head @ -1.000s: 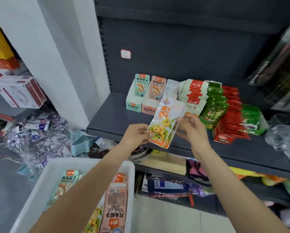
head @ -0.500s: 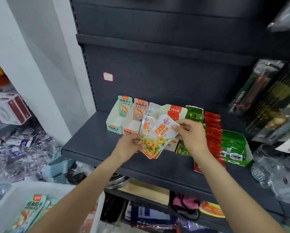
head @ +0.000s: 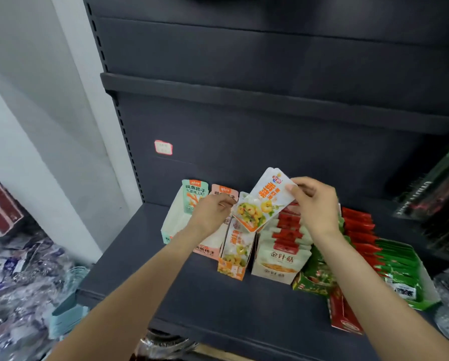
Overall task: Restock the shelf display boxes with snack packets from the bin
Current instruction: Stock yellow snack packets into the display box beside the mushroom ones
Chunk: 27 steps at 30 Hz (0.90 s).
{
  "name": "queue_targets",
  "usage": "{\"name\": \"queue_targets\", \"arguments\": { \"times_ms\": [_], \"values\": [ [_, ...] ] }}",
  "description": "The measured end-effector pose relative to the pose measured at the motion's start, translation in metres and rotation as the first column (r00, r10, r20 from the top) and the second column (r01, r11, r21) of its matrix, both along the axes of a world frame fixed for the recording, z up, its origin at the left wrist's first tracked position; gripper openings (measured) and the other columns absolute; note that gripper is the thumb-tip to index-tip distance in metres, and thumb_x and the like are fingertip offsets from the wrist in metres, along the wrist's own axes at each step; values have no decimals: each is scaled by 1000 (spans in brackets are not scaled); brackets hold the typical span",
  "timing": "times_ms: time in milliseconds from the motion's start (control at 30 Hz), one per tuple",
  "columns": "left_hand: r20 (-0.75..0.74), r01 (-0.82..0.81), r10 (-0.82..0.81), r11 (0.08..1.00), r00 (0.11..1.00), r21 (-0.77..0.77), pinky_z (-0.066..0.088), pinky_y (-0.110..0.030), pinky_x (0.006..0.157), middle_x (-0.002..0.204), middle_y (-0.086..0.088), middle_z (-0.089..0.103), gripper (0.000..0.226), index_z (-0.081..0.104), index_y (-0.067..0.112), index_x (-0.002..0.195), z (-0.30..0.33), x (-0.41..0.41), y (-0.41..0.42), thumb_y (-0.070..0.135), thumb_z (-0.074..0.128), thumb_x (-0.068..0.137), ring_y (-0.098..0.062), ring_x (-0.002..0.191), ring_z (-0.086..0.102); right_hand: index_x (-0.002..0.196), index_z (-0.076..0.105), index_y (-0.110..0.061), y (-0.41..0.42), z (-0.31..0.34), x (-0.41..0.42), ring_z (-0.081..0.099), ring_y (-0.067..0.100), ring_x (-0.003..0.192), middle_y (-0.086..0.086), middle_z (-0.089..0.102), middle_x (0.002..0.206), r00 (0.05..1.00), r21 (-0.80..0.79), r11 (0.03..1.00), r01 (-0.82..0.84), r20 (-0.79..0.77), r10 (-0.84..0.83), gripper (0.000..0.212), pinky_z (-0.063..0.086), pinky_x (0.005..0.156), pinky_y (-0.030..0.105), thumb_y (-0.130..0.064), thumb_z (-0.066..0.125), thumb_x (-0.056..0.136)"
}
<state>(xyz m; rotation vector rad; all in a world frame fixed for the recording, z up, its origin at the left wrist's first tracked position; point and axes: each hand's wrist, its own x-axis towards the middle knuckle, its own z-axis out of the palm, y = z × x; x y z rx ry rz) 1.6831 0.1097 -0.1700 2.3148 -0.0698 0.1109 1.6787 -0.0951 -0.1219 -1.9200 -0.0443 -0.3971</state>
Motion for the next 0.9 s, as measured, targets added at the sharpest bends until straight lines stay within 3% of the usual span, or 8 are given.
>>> {"name": "queue_targets", "arguments": {
  "times_ms": [67,167,267,367,600,767,900],
  "values": [
    [-15,30,-29,997,999,75,41,-15,81,119,-2,64,30,64,12,118,-5,17,2,6,51,91,-18,105,59,85,69,-26,3,-3,11,67,11,84,-11,69,83,999,-10,999,48,21,-47,15,57,76,39,-14,62,90],
    [-58,124,-117,983,991,134,32,-10,78,127,-4,58,36,59,12,125,-14,35,1,13,58,89,-20,114,53,84,68,-27,5,-7,24,67,10,84,-9,69,85,996,40,995,92,11,-92,16,58,76,42,-14,61,90],
    [-157,221,-194,960,968,175,35,-27,97,134,-3,51,57,52,19,130,-30,49,5,35,72,79,-22,125,42,85,68,-27,3,-11,36,68,11,86,-5,70,89,995,48,994,99,-22,-98,15,58,77,42,-15,62,90],
    [-207,255,-197,916,958,311,29,-41,108,145,0,35,82,39,28,138,-41,57,8,53,75,68,-26,134,27,84,68,-28,3,-13,46,68,12,86,-6,71,87,996,35,996,78,-51,-76,16,57,79,43,-14,62,89],
    [-200,273,-199,840,959,469,25,-44,110,146,-4,25,94,25,27,142,-50,70,7,58,72,67,-28,135,19,84,67,-28,6,-19,59,68,13,88,-4,70,88,995,70,994,86,-62,-81,19,58,78,43,-12,61,90],
    [-212,296,-220,840,952,455,18,-46,114,149,-3,24,98,21,26,143,-64,82,5,58,73,67,-29,138,18,85,68,-26,4,-20,64,68,14,87,-4,71,89,994,78,992,95,-63,-90,16,57,79,44,-12,62,90],
    [-187,295,-237,862,953,412,22,-43,112,143,-1,31,92,28,25,139,-66,87,8,55,75,66,-25,133,25,79,66,-32,3,-20,68,68,13,86,-6,70,86,993,82,990,111,-52,-106,23,57,79,45,-12,62,90]
  ]
}}
